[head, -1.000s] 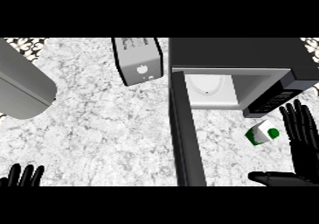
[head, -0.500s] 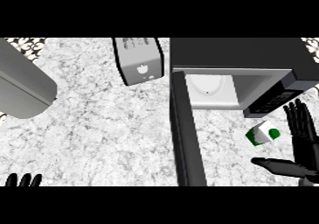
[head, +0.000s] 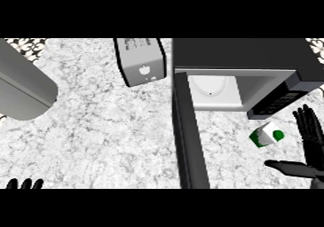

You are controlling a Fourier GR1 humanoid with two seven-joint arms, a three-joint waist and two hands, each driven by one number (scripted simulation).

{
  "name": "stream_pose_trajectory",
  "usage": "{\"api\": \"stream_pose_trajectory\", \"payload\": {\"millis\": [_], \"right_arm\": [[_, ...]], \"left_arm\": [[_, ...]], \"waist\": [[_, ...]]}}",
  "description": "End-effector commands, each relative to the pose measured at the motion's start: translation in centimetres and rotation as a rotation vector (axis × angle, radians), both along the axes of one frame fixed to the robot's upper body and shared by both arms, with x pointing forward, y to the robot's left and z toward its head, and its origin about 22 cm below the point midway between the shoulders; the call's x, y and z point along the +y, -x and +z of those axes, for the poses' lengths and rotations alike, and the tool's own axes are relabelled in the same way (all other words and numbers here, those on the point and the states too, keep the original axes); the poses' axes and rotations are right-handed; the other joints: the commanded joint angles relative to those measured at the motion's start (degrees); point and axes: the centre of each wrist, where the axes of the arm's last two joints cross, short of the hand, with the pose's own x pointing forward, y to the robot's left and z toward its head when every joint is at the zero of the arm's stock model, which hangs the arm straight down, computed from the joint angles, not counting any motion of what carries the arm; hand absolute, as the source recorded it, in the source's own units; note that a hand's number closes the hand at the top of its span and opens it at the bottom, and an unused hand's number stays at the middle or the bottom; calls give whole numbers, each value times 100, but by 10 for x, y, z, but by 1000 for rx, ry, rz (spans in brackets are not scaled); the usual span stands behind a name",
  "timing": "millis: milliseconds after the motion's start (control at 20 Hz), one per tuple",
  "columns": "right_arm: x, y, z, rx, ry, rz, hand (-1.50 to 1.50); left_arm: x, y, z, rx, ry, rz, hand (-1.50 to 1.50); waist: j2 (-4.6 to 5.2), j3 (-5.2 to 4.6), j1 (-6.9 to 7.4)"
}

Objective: Pick up the milk, place it into the microwave and close the microwave

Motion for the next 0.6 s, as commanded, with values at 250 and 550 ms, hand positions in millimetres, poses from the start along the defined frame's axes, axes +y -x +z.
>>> {"api": "stream_pose_trajectory", "payload": {"millis": [250,550], "right_arm": [[-12,-22,-32,47,7,13,-150],[-12,-18,-51,81,54,-14,-150]], "left_arm": [[-1,1,-10,-6,3,-2,-150],[-10,-6,-6,-2,13,0,-150]], "waist": [[9,3,48],[21,7,32]]}}
